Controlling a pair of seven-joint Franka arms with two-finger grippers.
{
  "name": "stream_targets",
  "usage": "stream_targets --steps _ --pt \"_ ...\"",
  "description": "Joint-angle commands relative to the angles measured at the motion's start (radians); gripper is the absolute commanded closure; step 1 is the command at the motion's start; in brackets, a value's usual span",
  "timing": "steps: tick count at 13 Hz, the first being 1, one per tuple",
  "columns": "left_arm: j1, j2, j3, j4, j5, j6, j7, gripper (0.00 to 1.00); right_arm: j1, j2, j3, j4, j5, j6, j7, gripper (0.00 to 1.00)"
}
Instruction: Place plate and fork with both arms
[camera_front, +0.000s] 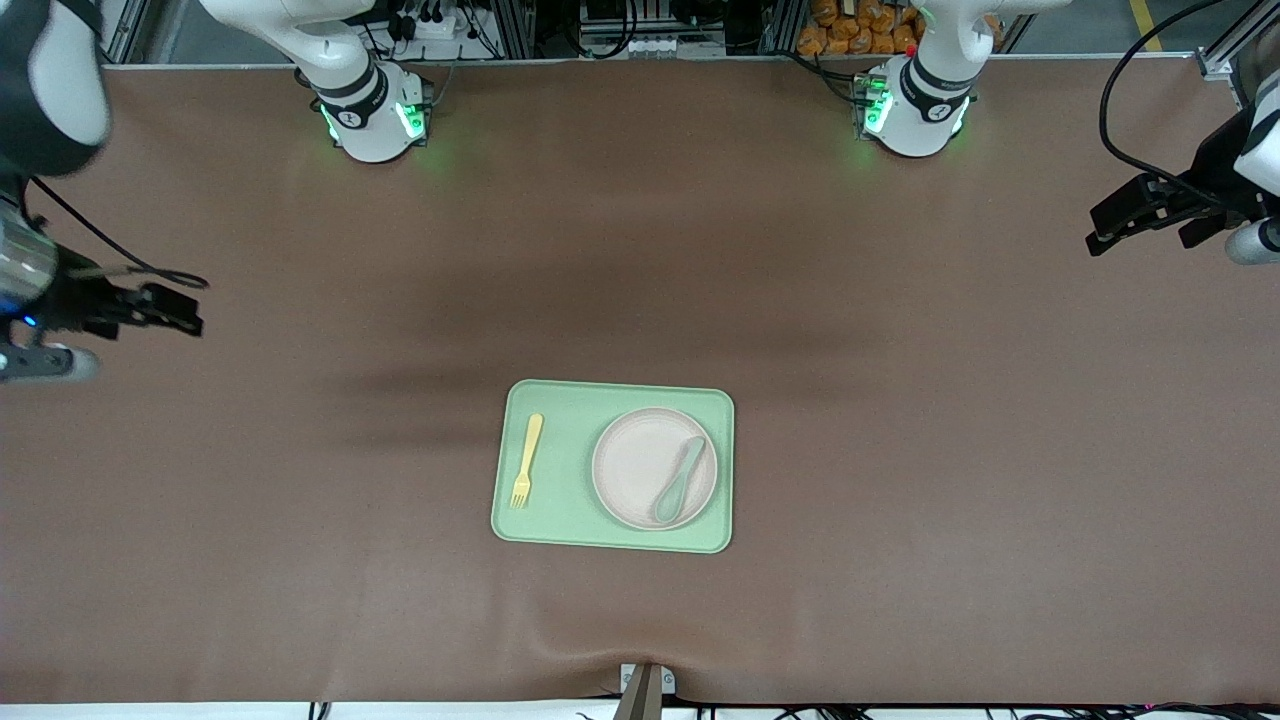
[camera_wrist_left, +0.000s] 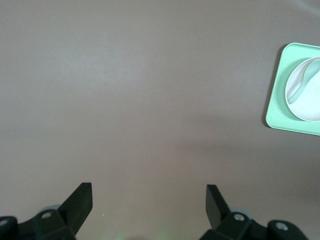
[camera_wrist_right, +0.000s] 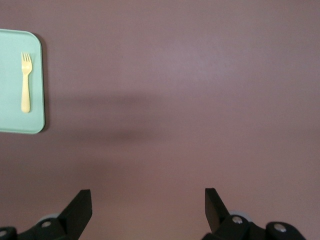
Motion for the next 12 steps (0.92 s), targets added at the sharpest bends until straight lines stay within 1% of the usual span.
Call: stream_targets --steps 1,3,7,12 --pt "-0.006 -0.01 -0.004 -0.003 0.016 -0.001 0.014 0.0 -0.053 -0.111 0.018 -0.05 0.023 -0.061 -0.009 0.0" --pt "-0.006 -0.011 -0.005 -0.003 0.016 -0.002 0.016 0.0 -0.071 -0.151 0.018 -0.051 0.023 -0.092 -0.009 0.0" --pt "-0.006 -0.01 -0.005 -0.001 0.016 -0.002 0.017 0.0 -0.079 -0.181 0.023 -0.051 0.014 -0.095 -0.009 0.0" --pt "-0.003 -0.008 -0.004 0.006 0.016 -0.001 0.016 0.0 -0.082 -0.186 0.023 -0.054 0.009 -0.083 -0.029 0.0"
